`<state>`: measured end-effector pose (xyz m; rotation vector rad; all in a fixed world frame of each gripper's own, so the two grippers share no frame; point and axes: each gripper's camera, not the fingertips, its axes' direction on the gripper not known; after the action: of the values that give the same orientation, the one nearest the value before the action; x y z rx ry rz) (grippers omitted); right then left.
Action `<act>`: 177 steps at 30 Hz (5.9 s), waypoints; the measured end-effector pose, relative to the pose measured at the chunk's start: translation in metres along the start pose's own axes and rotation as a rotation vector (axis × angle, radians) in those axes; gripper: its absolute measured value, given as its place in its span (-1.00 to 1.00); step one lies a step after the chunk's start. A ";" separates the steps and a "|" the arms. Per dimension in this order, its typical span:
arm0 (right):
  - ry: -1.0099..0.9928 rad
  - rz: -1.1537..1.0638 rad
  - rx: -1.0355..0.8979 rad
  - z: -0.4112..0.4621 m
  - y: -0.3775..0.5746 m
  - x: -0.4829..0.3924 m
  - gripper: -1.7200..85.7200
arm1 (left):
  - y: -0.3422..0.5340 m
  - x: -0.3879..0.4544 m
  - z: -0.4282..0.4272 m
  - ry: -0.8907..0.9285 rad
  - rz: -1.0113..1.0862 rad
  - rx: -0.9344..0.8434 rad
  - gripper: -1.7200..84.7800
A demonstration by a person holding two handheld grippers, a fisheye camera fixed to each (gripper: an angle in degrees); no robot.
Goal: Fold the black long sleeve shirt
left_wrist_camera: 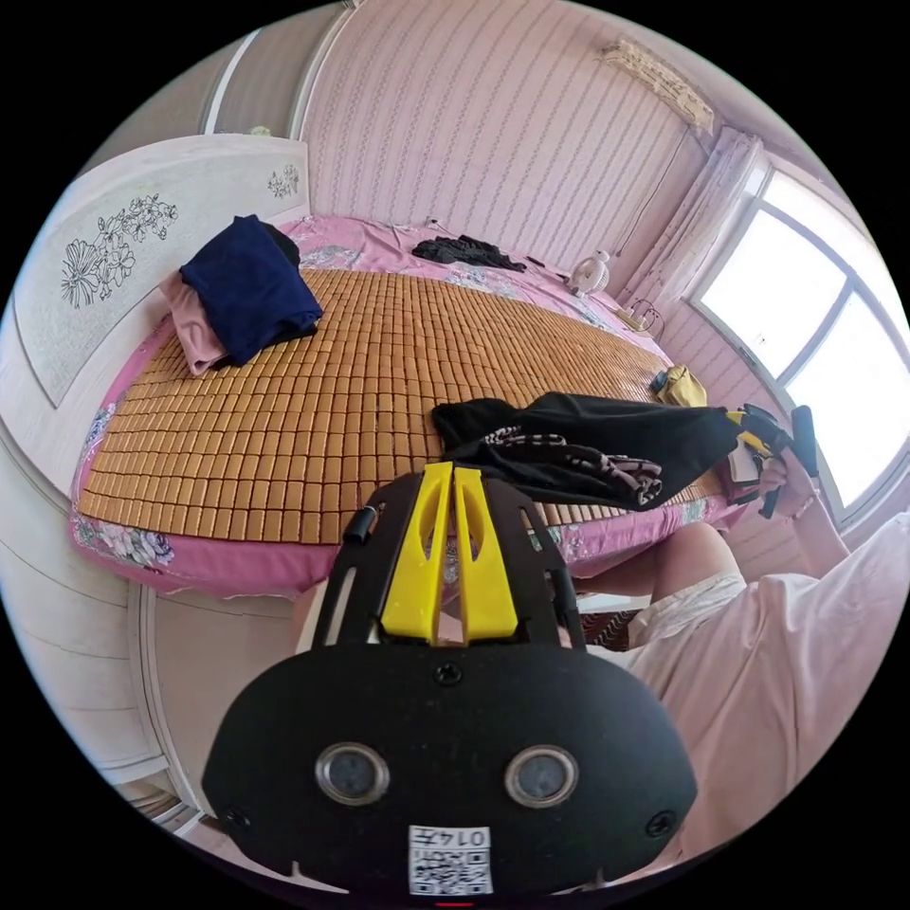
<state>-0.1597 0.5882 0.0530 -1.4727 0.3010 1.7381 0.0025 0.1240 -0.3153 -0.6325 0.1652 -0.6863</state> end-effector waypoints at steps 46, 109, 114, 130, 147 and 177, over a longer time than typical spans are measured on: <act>-0.014 -0.136 0.252 -0.128 -0.096 0.016 -0.91 | -0.256 0.035 0.018 0.096 0.222 -0.106 -0.98; 0.210 -0.062 -0.084 0.034 -0.055 0.045 -0.90 | -0.093 -0.059 0.201 0.121 -0.051 -0.307 -0.98; 0.426 -0.105 -0.125 0.044 -0.031 0.041 -0.82 | -0.063 -0.083 0.213 0.077 -0.183 -0.385 -0.98; 0.241 0.165 -0.327 0.128 0.006 0.083 -0.87 | -0.073 -0.099 0.207 0.063 -0.251 -0.399 -0.98; 0.427 0.104 -0.180 0.089 0.051 0.024 -0.79 | -0.084 -0.096 0.173 0.057 -0.243 -0.410 -0.98; -0.100 -0.680 0.766 -0.379 -0.047 -0.292 -0.95 | -0.226 0.039 -0.435 0.374 0.333 0.895 -0.98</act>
<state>0.1371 0.2501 0.2231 -0.7817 0.3152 0.9685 -0.2386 -0.2486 -0.5275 0.3820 0.2763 -0.4781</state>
